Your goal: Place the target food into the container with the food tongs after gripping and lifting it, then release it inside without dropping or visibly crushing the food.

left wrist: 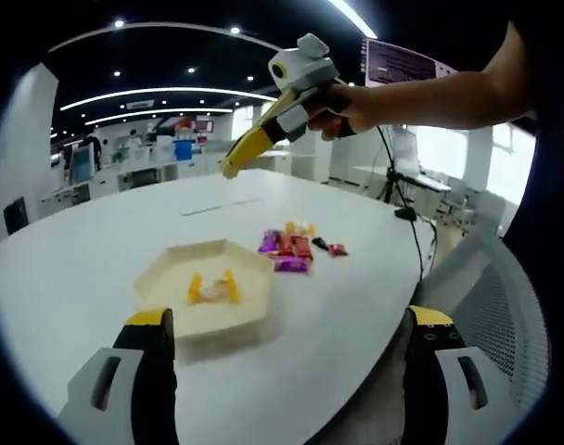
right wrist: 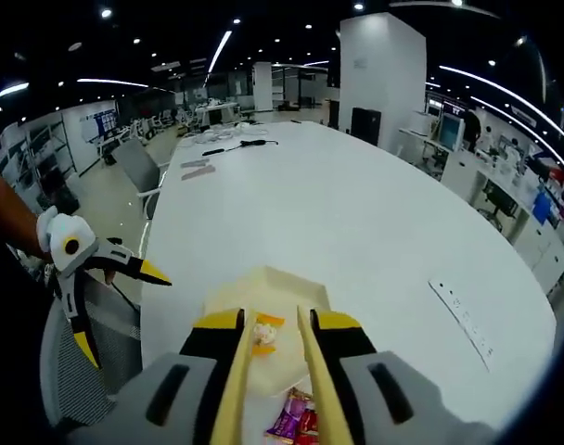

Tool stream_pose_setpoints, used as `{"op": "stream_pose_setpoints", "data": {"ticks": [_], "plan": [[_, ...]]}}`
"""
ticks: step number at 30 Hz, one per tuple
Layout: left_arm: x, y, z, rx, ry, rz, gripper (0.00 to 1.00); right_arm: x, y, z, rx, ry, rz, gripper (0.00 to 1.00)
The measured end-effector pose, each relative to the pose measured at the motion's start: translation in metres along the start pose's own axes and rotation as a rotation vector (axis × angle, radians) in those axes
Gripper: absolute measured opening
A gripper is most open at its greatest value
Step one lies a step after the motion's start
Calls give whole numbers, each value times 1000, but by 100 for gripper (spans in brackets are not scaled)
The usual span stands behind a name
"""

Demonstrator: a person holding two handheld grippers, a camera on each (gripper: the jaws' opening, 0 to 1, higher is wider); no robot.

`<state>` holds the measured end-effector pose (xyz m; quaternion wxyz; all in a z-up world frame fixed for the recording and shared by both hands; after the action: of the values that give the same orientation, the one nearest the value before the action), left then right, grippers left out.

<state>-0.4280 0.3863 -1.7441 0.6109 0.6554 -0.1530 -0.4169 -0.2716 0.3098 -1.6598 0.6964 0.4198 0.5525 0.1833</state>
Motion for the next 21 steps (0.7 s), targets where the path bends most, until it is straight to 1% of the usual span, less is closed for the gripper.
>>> {"op": "stream_pose_setpoints", "data": {"ticks": [2,4,6,9,11,18,21], "plan": [[1,-3,-1,-16,2,-9,99,-4,-1,1,1,-5,3,27],[0,-1,1,-14,-2,-1,99,-9,-3,3,3,-13,5,27],[1,-3,4,9,-11,-9,99,-13,-7,5,6,-18,3,27],[3,-4,9,19,-31,-17,99,-21,-12,5,5,-28,2,27],[3,-2,10,29,-37,-3,99,-25,-15,7,8,-33,1,27],[2,0,10,10,-45,8,99,-44,-28,11,16,-56,1,27],[2,3,7,4,-36,22,99,-53,-35,12,21,-64,-2,27]]}}
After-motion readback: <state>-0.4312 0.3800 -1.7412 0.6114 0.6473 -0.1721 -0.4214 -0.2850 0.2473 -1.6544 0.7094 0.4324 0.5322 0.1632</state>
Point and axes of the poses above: the point that each gripper's makers call its tool centre point, and the gripper's own axes: x roughly forward along the fingers, z roughly to its right, y roughly out of its top, the point moved 1 cm from there along -x, roughly backward along the fingers, and after that the axes turned 1 degree about -x, right-handed, at the moved point
